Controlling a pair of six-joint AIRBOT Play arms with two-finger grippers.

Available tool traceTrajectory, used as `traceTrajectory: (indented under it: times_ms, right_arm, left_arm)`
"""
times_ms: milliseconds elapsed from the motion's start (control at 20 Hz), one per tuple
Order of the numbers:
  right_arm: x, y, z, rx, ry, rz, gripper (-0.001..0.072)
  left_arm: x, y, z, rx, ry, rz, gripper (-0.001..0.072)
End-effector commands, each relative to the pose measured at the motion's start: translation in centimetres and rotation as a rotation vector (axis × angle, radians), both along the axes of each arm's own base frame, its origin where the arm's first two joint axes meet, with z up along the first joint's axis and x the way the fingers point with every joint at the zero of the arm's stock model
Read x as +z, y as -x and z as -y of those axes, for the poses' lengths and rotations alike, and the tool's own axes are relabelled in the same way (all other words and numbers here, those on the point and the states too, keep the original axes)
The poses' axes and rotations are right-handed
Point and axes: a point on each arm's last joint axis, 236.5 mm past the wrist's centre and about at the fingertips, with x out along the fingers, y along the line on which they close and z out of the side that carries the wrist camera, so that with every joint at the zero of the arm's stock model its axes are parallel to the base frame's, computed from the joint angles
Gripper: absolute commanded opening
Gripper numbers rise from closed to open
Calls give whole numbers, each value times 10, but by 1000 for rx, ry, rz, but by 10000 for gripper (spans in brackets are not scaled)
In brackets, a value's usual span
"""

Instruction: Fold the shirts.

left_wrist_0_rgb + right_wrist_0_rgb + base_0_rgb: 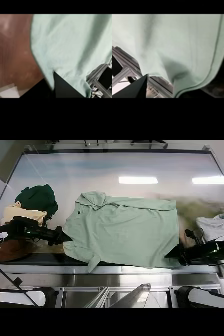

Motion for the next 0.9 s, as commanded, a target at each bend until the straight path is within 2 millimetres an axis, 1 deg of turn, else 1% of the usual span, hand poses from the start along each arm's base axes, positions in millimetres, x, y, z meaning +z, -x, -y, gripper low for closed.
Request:
traceTrajectory:
  times_ms: [0,50,100,150,200,250,300,350,400,450,500,550,600,650,700,750,800,850]
  right_arm:
    - [-5,-4,4,-11,28,11,429]
    - [-4,-3,3,-9,21,8,426]
    - [-3,-3,2,-16,15,-1,335]
    - [1,-3,-1,-20,-3,-5,15]
    - [4,-5,-3,-31,-19,-6,19]
    - [11,-11,-8,-54,-54,2,18]
    - [26,-26,-16,-87,-122,53,18]
    - [53,-46,-25,-120,-226,144,18]
    - [98,-70,-34,-155,-366,283,18]
    - [157,-91,-36,-185,-507,468,18]
    - [220,-104,-33,-201,-616,672,18]
    - [279,-109,-30,-202,-663,873,18]
    - [334,-105,-30,-165,-628,1079,18]
    - [381,-94,-36,-105,-547,1267,18]
    - [420,-87,-43,-71,-434,1424,18]
    - [461,-80,-48,-72,-298,1585,19]
    - [500,-73,-50,-107,-172,1721,19]
    - [539,-62,-51,-153,-43,1861,19]
  left_arm:
    - [-3,-2,0,3,-2,18,23]
    - [-4,-3,-1,7,-8,22,23]
    - [-5,-4,-2,10,-12,25,23]
    - [-5,-5,-2,12,-16,28,23]
    - [-5,-7,-1,19,-11,30,24]
    - [2,-11,4,39,23,35,24]
    - [17,-19,11,47,89,58,23]
    - [44,-31,22,54,194,115,22]
    - [84,-45,32,62,307,203,22]
    - [130,-59,38,67,390,312,22]
    - [178,-66,43,48,455,436,22]
    - [233,-67,47,22,500,582,22]
    - [286,-68,48,12,513,739,23]
    - [336,-64,48,1,453,898,23]
    - [382,-59,45,11,366,1057,23]
    - [438,-49,41,55,272,1217,24]
    - [489,-34,37,99,190,1366,24]
    - [540,-11,33,140,97,1520,24]
